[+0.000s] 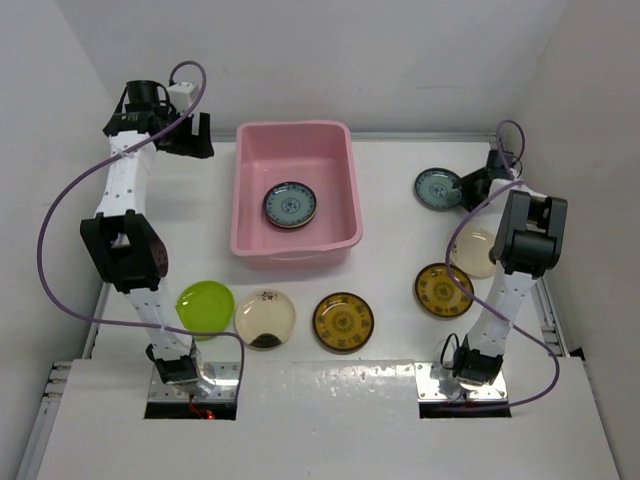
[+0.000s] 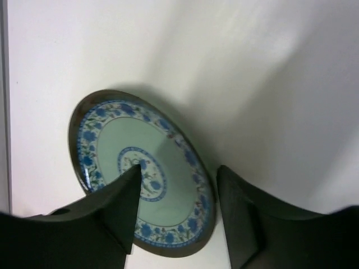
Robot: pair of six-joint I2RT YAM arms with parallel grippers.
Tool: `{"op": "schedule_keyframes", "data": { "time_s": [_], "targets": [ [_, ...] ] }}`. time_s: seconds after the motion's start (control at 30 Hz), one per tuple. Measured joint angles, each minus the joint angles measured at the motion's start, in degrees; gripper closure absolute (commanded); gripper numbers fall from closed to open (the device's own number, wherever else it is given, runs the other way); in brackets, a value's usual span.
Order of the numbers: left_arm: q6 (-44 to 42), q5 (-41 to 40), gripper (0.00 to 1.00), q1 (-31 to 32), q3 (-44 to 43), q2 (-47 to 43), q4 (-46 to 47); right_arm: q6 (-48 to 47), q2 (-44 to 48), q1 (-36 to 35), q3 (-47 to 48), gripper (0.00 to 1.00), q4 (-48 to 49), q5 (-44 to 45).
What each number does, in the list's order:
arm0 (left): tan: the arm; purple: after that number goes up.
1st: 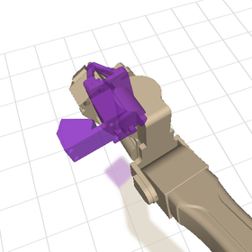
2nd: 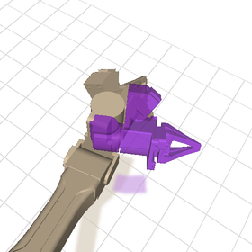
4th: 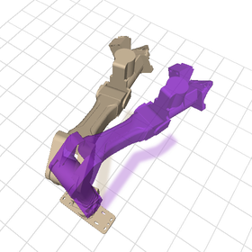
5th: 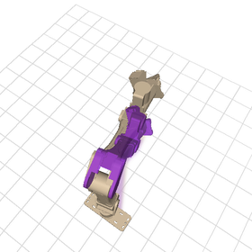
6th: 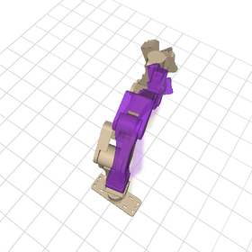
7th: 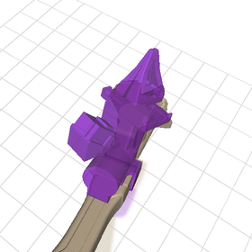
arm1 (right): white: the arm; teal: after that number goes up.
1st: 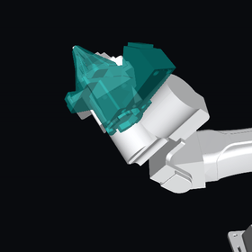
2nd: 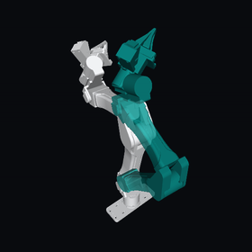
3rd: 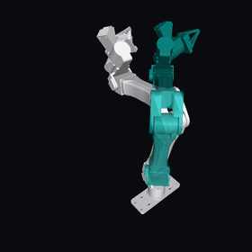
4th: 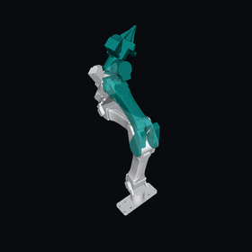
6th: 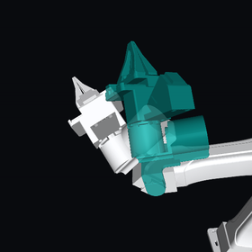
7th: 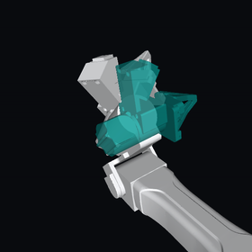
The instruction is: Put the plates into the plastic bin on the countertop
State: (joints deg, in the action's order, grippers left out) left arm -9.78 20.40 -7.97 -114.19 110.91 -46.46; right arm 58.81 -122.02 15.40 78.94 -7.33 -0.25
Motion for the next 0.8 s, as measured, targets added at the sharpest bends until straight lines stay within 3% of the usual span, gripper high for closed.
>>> {"op": "schedule_keyframes", "data": {
  "time_s": [0.13, 0.17, 0.2, 0.6, 0.8],
  "targets": [
    [0.0, 0.2, 0.12, -1.8, 0.5, 0.0, -0.3, 2.5, -2.5, -0.3, 0.6, 0.78, 4.8, -2.9],
    [0.0, 0.2, 0.12, -1.9, 0.7, 0.0, -0.1, 3.1, -3.1, -0.4, 0.5, 0.92, 5.3, -3.6],
    [0.0, 0.2, 0.12, -2.2, 1.1, -0.1, 0.0, 3.3, -3.6, -0.4, 0.5, 0.99, 6.1, -4.1],
    [0.0, 2.3, 0.12, -4.9, 6.2, -0.4, -0.2, 2.9, -4.2, -0.9, 1.4, 1.0, 6.8, -5.7],
    [0.0, 3.1, 0.12, -5.3, 6.2, -0.6, -0.2, 3.2, -1.1, -1.7, -5.6, 1.0, 12.9, -5.7]
  ]
}}
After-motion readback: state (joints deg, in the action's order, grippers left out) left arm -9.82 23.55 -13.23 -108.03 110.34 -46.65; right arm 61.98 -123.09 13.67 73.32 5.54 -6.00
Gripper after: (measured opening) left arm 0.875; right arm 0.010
